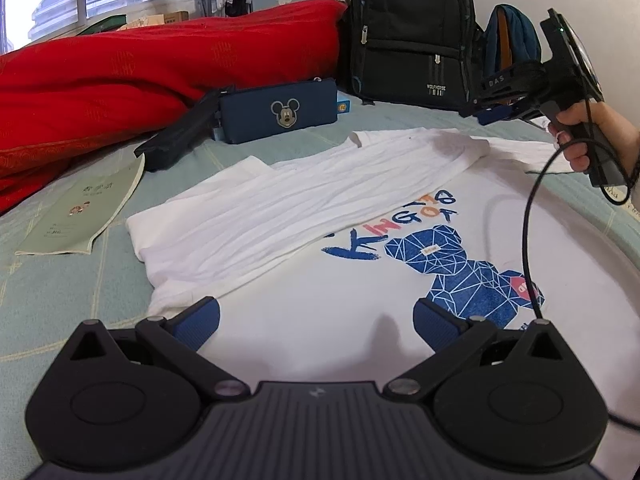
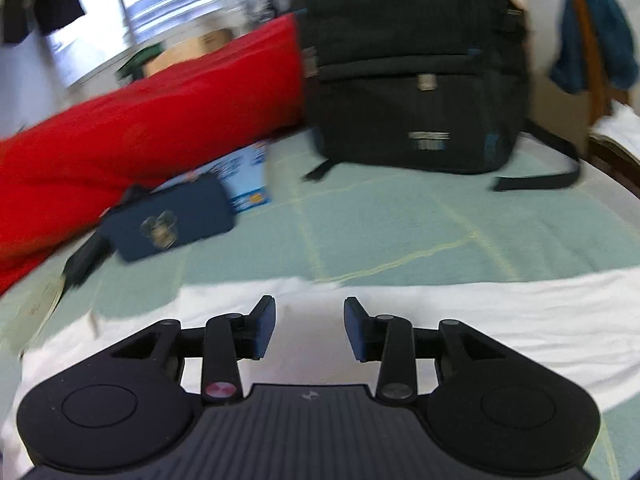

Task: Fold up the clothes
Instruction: 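Lift the held sleeve cuff with the right gripper, then carry the held sleeve across the shirt body with the right gripper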

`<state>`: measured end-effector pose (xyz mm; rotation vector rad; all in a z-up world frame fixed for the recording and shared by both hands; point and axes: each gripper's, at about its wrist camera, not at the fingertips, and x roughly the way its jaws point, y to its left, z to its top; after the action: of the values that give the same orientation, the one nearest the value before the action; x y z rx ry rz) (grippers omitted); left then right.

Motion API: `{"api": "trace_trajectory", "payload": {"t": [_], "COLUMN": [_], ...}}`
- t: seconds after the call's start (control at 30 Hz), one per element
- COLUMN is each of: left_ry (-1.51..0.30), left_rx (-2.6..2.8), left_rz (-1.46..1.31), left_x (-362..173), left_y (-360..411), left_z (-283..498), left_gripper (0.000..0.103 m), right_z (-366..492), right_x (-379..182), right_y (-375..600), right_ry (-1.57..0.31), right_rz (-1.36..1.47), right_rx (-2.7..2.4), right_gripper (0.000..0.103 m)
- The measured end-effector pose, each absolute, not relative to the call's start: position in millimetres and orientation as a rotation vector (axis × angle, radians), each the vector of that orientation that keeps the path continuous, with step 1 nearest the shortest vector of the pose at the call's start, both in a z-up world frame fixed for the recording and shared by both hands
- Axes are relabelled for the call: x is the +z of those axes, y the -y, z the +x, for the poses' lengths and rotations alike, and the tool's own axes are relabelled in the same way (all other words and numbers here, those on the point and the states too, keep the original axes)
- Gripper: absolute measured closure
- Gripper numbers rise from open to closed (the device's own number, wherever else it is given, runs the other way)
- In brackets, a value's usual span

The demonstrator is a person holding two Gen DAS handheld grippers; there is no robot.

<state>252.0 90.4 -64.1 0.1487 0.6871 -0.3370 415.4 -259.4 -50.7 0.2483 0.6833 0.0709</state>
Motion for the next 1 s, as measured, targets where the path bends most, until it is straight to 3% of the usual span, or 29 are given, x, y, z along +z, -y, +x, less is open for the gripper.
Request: {"api": "trace_trajectory", "payload": {"t": [0.17,0.3,0.43,0.63,1.0], "left_ry": [-0.685,-0.667,-0.641,-0.592,-0.609], "left_rx": [-0.334,-0.329,-0.309,-0.273,-0.040], "left_rz": [0.149,0.141,0.137,0.106,0.635], "left_x": [-63,-59,-52,-51,-76], "left_y": [-91,-94,-98,-105,-93], "left_z": [252,249,245,246,276], "left_gripper": [0.001,0.001,0.001,0.001,0.001], "right_z": [427,405,370,336,302], "right_x": [-76,-64,-52,-78,-61], "right_y": [242,234,194,131,178], "right_ry": [-0.837,-0.770,-0.713,-0.656,-0.563], "right_rz": [0.206,0.142,-0.169,-0.729,-0.558], "right_rx": [0.107,0.125,0.227,0.266,0.353], "right_gripper": [0.060,0.060,0.061,0.061,0.051]}}
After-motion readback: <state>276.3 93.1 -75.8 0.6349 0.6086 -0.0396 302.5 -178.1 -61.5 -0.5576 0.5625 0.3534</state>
